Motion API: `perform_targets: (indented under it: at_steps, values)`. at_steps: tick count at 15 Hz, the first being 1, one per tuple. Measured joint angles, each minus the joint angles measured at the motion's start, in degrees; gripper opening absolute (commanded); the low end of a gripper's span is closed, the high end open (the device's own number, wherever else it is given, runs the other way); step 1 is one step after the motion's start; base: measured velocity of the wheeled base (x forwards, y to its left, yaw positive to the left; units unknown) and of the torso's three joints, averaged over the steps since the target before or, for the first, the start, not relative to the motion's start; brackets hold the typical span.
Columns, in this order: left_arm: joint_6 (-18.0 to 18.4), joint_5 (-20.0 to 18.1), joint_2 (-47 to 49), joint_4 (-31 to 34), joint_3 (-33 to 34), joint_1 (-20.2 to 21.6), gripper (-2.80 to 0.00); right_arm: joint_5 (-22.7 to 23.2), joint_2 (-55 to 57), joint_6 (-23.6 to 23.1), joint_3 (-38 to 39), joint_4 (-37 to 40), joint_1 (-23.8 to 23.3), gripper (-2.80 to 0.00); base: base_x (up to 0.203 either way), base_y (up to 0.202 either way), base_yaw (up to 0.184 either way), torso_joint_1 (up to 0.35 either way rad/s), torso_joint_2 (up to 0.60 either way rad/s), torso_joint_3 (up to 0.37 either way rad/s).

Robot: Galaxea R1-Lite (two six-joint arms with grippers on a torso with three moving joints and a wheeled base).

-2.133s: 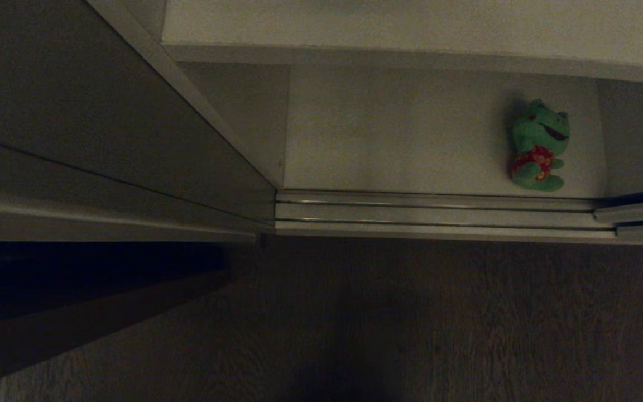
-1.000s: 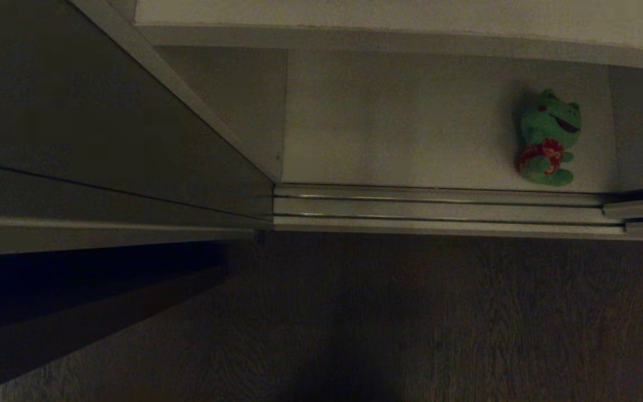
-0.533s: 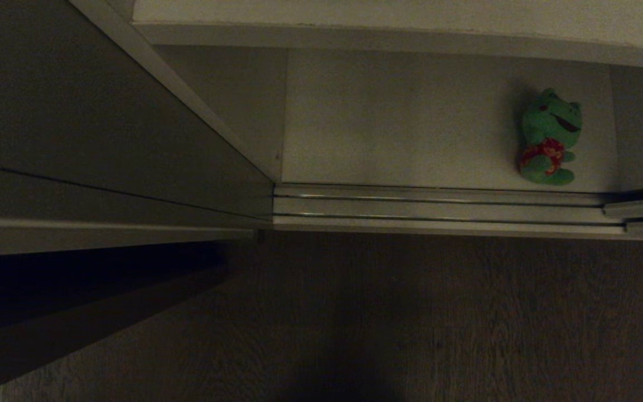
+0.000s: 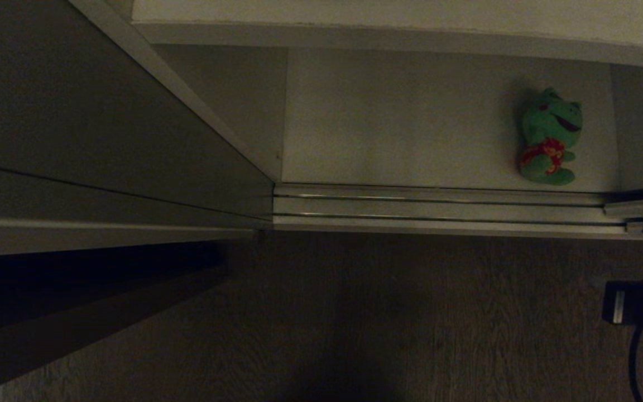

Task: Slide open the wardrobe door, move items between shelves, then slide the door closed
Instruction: Place the green doll on the higher shelf

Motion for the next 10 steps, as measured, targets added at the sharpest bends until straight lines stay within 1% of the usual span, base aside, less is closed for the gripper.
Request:
perform_targets:
  at_steps: [2, 6, 7, 9, 10]
  values:
    - [0.0, -0.02, 0.0, -0.02, 0.0, -0.01, -2.8, 0.09, 6.47, -1.73, -4.58, -7.04, -1.56, -2.8, 0.0, 0.0, 0.0, 0.0, 0.0, 0.0]
    - [0.02, 0.0, 0.0, 0.0, 0.0, -0.02, -2.8, 0.03, 16.24, -8.43, -13.03, -17.67, -2.89, -2.8, 0.0, 0.0, 0.0, 0.0, 0.0, 0.0]
    - [0.03, 0.0, 0.0, 0.0, 0.0, -0.02, -2.8, -0.07, 17.77, -10.02, -15.23, -20.16, -2.99, 0.0, 0.0, 0.0, 0.0, 0.0, 0.0, 0.0]
    - [0.01, 0.0, 0.0, -0.02, 0.0, -0.02, -2.8, -0.04, 20.05, -12.76, -19.04, -24.58, -3.06, 0.0, 0.0, 0.0, 0.0, 0.0, 0.0, 0.0]
    - [0.02, -0.02, 0.0, 0.0, 0.0, -0.02, -2.8, 0.01, 20.99, -13.03, -20.62, -24.93, -3.06, 0.0, 0.0, 0.0, 0.0, 0.0, 0.0, 0.0]
